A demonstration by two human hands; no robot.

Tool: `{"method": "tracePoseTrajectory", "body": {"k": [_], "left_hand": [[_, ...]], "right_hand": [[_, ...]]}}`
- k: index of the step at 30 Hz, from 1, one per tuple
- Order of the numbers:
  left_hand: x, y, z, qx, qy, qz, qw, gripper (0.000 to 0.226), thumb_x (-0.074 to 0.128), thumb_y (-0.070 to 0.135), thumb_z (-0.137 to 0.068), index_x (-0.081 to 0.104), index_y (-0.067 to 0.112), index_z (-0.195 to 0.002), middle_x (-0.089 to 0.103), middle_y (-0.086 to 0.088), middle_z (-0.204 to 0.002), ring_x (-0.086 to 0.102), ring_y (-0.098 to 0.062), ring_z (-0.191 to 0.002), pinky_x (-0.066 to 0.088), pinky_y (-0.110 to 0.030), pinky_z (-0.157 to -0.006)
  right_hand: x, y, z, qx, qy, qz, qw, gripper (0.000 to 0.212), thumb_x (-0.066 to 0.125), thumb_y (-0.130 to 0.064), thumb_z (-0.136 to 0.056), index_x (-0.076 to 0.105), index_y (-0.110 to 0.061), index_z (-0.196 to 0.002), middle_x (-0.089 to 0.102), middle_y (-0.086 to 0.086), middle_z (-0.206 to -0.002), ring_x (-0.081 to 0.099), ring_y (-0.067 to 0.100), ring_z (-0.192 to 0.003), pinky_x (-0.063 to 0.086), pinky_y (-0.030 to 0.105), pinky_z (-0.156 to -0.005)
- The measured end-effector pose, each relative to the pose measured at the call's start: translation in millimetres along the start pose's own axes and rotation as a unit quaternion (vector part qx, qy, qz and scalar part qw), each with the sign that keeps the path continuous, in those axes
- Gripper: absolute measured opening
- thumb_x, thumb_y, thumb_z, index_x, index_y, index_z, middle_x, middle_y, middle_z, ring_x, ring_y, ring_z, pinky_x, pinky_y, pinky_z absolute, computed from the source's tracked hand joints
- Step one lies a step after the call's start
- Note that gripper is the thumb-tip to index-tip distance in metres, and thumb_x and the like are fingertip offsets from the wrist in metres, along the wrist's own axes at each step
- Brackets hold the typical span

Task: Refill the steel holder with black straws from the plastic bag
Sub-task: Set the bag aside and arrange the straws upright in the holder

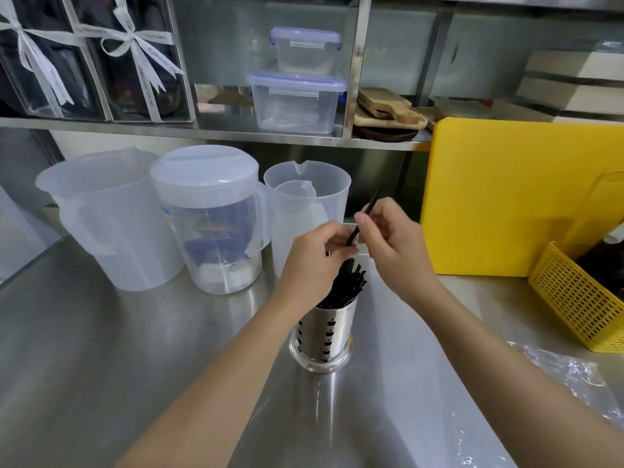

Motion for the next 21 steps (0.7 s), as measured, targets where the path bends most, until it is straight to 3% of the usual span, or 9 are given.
{"method": "tracePoseTrajectory", "body": {"k": [3,5,8,11,14,19,21], "left_hand": [[9.7,-15.9,7.8,-0.03,-0.011,-0.017,0.999,0.006,0.065,0.018,-0.083,0.062,0.019,-0.089,0.068,0.013,-0.083,0.064,0.001,-0.083,0.047,-0.01,-0.076],[11.6,-23.5,10.7,-0.043,-0.006,-0.039,0.998,0.006,0.063,0.019,-0.084,0.062,0.019,-0.09,0.07,0.009,-0.087,0.065,-0.003,-0.085,0.049,-0.016,-0.079],[9.7,-31.6,12.8,-0.064,-0.026,-0.099,0.993,0.008,0.06,0.014,-0.085,0.063,0.017,-0.092,0.072,0.003,-0.094,0.065,-0.014,-0.089,0.05,-0.028,-0.081],[9.9,-35.0,15.5,-0.058,-0.059,-0.176,0.981,0.014,0.058,0.014,-0.085,0.06,0.014,-0.099,0.071,-0.001,-0.099,0.064,-0.021,-0.093,0.05,-0.036,-0.082],[10.2,-35.1,16.9,-0.047,-0.047,-0.214,0.975,0.022,0.056,0.018,-0.085,0.053,0.018,-0.108,0.069,0.0,-0.101,0.062,-0.021,-0.093,0.05,-0.042,-0.079],[9.3,-40.2,19.1,-0.046,-0.04,-0.236,0.97,0.026,0.048,0.006,-0.083,0.054,0.019,-0.104,0.068,-0.003,-0.093,0.06,-0.026,-0.086,0.048,-0.038,-0.071],[8.5,-42.0,19.6,-0.051,-0.039,-0.236,0.97,0.024,0.048,0.007,-0.084,0.054,0.02,-0.103,0.068,-0.003,-0.091,0.06,-0.025,-0.085,0.047,-0.037,-0.069]], "right_hand": [[7.0,19.2,4.5,0.05,-0.055,0.069,0.995,0.016,0.047,-0.024,-0.093,0.047,-0.012,-0.083,0.051,-0.008,-0.065,0.051,0.007,-0.06,0.042,0.014,-0.053],[13.4,31.6,11.2,0.073,-0.098,0.098,0.988,0.017,0.047,-0.027,-0.093,0.05,-0.011,-0.087,0.057,-0.003,-0.069,0.056,0.013,-0.064,0.05,0.029,-0.058],[17.9,40.1,17.4,0.082,-0.085,0.096,0.988,0.017,0.051,-0.029,-0.091,0.054,-0.013,-0.095,0.064,0.003,-0.08,0.061,0.02,-0.075,0.055,0.043,-0.07],[18.5,39.6,15.6,0.07,-0.046,0.072,0.994,0.013,0.054,-0.022,-0.09,0.059,-0.012,-0.096,0.065,0.002,-0.082,0.062,0.018,-0.078,0.056,0.039,-0.073],[24.5,44.4,16.6,0.035,-0.088,0.128,0.987,0.013,0.058,-0.018,-0.087,0.067,-0.009,-0.089,0.07,0.005,-0.08,0.062,0.021,-0.076,0.053,0.041,-0.07],[33.4,53.0,23.7,-0.021,-0.136,0.18,0.974,0.016,0.057,-0.021,-0.083,0.072,-0.015,-0.084,0.071,0.005,-0.073,0.048,0.015,-0.071,0.035,0.028,-0.066],[32.3,52.2,22.8,-0.028,-0.136,0.187,0.973,0.016,0.058,-0.022,-0.083,0.073,-0.017,-0.085,0.072,0.003,-0.074,0.049,0.016,-0.072,0.037,0.03,-0.068]]}}
Point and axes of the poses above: each hand's wrist, its own z-axis away from the middle knuckle, its own x-axis out of the palm, y = z × x, the point moved 1 cm from there along -z, towards the middle knuckle
